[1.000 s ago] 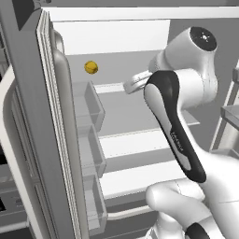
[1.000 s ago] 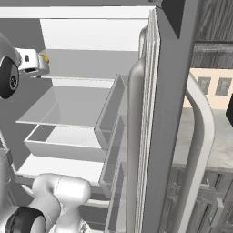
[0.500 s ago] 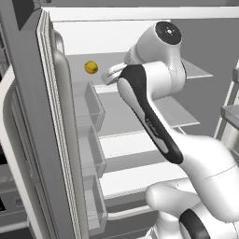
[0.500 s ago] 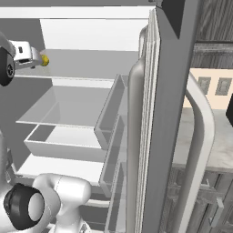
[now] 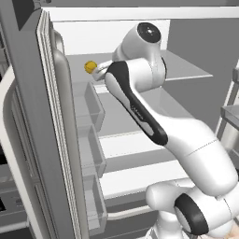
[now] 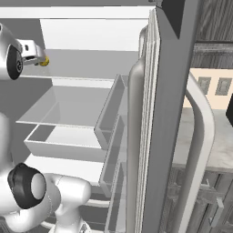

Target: Gather the lemon and sweet potato from the fridge and place them on a tray on the dining counter. Then gather the fishs from the fridge and place them on the other tray.

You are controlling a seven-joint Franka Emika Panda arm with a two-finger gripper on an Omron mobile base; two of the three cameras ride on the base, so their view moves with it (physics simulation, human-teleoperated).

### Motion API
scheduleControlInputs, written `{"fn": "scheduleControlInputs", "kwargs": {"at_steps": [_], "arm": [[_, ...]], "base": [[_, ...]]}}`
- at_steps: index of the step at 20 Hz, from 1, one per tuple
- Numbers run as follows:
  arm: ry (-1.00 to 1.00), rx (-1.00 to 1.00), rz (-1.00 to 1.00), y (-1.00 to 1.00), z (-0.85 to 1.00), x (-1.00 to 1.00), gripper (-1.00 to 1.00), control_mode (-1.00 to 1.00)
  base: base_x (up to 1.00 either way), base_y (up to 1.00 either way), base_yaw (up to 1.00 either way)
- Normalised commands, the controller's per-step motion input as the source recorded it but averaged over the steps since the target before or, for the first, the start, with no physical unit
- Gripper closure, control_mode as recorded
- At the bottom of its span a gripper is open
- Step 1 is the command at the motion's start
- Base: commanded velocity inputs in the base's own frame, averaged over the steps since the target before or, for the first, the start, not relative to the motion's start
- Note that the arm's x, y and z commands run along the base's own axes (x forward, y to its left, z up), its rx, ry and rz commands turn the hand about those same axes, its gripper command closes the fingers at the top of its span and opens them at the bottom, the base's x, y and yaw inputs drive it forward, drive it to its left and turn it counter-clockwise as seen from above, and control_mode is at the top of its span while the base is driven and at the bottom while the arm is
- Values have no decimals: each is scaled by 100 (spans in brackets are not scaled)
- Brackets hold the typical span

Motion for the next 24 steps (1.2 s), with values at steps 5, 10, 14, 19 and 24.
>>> {"fn": "scheduleControlInputs", "kwargs": {"at_steps": [5, 10, 14, 19, 24], "arm": [[0, 0, 0, 16, -15, 39, -100, -100], [0, 0, 0, 5, -4, 35, -100, -100], [0, 0, -1, 4, 0, 32, -100, -100], [0, 0, -2, 12, 0, 34, -100, -100], [0, 0, -3, 11, -3, 26, -100, -100]], "base": [[0, 0, 0], [0, 0, 0], [0, 0, 0], [0, 0, 0], [0, 0, 0]]}}
